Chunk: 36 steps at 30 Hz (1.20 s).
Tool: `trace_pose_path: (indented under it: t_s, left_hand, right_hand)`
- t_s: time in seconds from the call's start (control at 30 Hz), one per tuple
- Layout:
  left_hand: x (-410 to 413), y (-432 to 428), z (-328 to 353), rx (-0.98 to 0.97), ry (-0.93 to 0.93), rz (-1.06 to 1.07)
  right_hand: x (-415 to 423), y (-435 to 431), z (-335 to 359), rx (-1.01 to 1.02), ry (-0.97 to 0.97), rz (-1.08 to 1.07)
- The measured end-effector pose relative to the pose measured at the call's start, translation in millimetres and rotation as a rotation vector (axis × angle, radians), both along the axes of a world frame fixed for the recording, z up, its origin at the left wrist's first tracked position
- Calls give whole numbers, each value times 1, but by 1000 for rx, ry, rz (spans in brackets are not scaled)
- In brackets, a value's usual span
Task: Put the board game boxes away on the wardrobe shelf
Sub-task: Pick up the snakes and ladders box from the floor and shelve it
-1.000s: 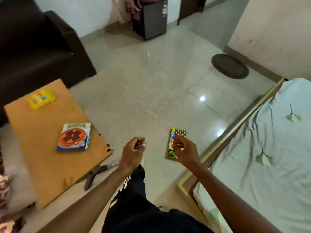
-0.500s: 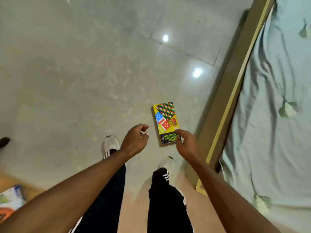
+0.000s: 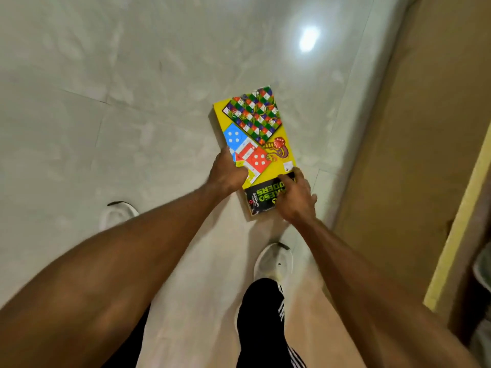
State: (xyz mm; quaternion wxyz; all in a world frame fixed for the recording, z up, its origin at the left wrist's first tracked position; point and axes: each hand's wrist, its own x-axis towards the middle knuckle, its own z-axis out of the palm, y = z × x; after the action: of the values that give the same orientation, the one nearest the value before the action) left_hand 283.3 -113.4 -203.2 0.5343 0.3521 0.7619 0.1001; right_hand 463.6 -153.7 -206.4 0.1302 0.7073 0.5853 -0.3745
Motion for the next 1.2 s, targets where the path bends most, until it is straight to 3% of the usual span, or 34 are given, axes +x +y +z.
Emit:
trace_pose_path:
  t_s: [0.13, 0.23, 0.37, 0.47, 0.53, 0.6, 0.7, 0.77, 0.83, 0.9, 1.03, 1.1, 1.2]
  left_hand:
    - [-5, 15, 3, -1, -146, 75]
    - [-19, 29, 10, 13, -209, 20]
    - [-43, 12, 13, -51, 65, -1]
    - [-57, -16, 12, -321, 260, -5]
    - [-57, -27, 11, -466, 169, 99]
    - [-54, -25, 7, -514, -35, 231]
    - [-48, -13, 4, -409, -127, 335]
    - [-51, -1, -4, -216, -113, 401]
    - [-60, 10, -6, -7, -154, 502]
    - [-69, 16, -9, 71, -75, 487]
    - [-72, 3, -14, -130, 224, 349]
    - [-64, -8, -13, -315, 151, 390]
    - [-52, -19, -7, -487, -134, 502]
  right_hand:
    - [-12, -23, -1, 19, 111, -91]
    - [-26, -36, 11, -11, 256, -141]
    - [-37, -26, 19, 58, 217, -128]
    - [-40, -3, 17, 37, 114, -33]
    - [-39, 14, 12, -10, 26, 52]
    - [-39, 22, 2, -82, -8, 77]
    - [-43, 15, -2, -110, -39, 92]
    - [-49, 5, 1, -90, -59, 115]
    - [-54, -3, 7, -127, 66, 71]
    - [-55, -7, 10, -142, 204, 6]
    - [-52, 1, 10, -63, 121, -40]
    - [-53, 6, 8, -77, 49, -61]
    - [-59, 10, 2, -65, 46, -164]
